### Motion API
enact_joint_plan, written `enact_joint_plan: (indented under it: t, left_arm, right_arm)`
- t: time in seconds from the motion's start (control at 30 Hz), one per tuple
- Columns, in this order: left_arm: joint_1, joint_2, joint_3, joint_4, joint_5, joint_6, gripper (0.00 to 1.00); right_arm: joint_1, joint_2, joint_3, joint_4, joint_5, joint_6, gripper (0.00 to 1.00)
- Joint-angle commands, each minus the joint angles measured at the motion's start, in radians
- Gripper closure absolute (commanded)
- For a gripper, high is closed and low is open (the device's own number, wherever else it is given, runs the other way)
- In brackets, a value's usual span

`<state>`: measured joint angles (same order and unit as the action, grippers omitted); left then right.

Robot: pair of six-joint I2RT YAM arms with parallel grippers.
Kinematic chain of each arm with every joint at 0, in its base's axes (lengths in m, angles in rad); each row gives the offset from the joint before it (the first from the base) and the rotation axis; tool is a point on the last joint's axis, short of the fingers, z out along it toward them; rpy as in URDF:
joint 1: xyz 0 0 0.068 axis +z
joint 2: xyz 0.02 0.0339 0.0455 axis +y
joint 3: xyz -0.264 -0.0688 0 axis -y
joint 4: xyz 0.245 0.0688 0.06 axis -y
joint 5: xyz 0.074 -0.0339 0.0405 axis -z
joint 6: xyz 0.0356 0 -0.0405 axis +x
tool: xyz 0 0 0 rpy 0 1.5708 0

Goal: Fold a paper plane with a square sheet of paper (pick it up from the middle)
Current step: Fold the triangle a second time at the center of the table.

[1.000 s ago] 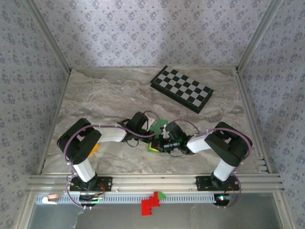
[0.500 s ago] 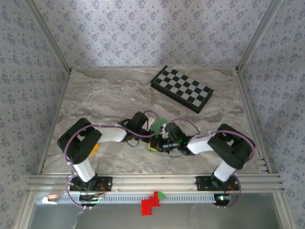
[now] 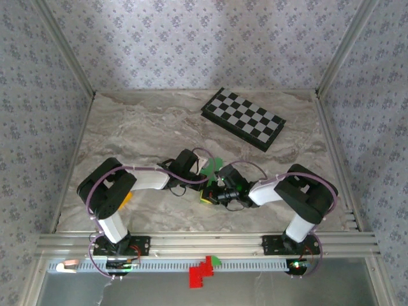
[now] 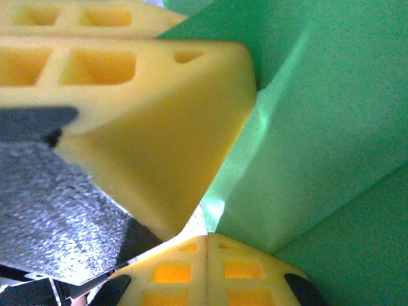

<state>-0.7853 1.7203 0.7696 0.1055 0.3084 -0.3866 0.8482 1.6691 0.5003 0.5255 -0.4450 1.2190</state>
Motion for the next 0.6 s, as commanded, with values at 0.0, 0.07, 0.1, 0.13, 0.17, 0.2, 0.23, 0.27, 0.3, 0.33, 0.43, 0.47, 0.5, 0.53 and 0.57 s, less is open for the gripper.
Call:
enact_joint_plan:
  t: [0.0, 0.07, 0.1, 0.13, 0.17, 0.2, 0.23, 0.27, 0.3, 0.33, 0.43, 0.47, 0.5, 0.53, 0.57]
  left_arm:
    - [0.008, 0.062, -0.027, -0.112, -0.069, 0.002, 1.0]
    - [0.009, 0.062, -0.026, -0.112, -0.069, 0.001, 1.0]
    - [0.008, 0.064, -0.026, -0.113, -0.07, 0.002, 1.0]
    - [0.009, 0.064, -0.024, -0.114, -0.069, 0.002, 1.0]
    - [0.008, 0.065, -0.023, -0.115, -0.068, 0.002, 1.0]
    - [0.009, 0.065, -0.023, -0.115, -0.066, 0.002, 1.0]
    - [0.008, 0.065, -0.023, -0.115, -0.066, 0.002, 1.0]
    - [0.01, 0.065, -0.023, -0.115, -0.065, 0.002, 1.0]
    - [0.01, 0.065, -0.023, -0.115, -0.065, 0.002, 1.0]
    - [0.008, 0.067, -0.023, -0.115, -0.065, 0.0, 1.0]
    - [0.009, 0.065, -0.023, -0.115, -0.065, 0.003, 1.0]
    - [0.009, 0.065, -0.023, -0.115, -0.065, 0.003, 1.0]
    - [0.009, 0.065, -0.023, -0.115, -0.063, 0.003, 1.0]
    - [0.008, 0.066, -0.022, -0.115, -0.064, 0.003, 1.0]
    - [0.008, 0.067, -0.023, -0.115, -0.063, 0.003, 1.0]
  right_arm:
    - [-0.013, -0.006, -0.001, -0.102, 0.007, -0.012, 1.0]
    - [-0.018, -0.028, -0.003, -0.083, -0.002, -0.015, 1.0]
    - [-0.019, -0.04, -0.002, -0.078, -0.004, -0.015, 1.0]
    - [-0.019, -0.049, -0.002, -0.074, -0.004, -0.015, 1.0]
    - [-0.014, -0.059, -0.002, -0.068, -0.004, -0.015, 1.0]
    - [-0.012, -0.066, 0.001, -0.067, -0.004, -0.013, 1.0]
    - [-0.009, -0.071, 0.003, -0.067, -0.003, -0.014, 1.0]
    - [-0.006, -0.072, 0.008, -0.07, -0.001, -0.015, 1.0]
    - [-0.001, -0.07, 0.013, -0.07, -0.001, -0.016, 1.0]
    - [0.001, -0.067, 0.016, -0.07, -0.001, -0.016, 1.0]
    - [0.011, -0.037, 0.021, -0.069, 0.003, -0.011, 1.0]
    - [0.012, -0.02, 0.021, -0.064, 0.003, -0.008, 1.0]
    - [0.016, -0.007, 0.021, -0.061, 0.003, -0.002, 1.0]
    - [0.017, 0.008, 0.021, -0.059, 0.002, 0.002, 1.0]
    - [0.019, 0.021, 0.021, -0.064, 0.003, 0.004, 1.0]
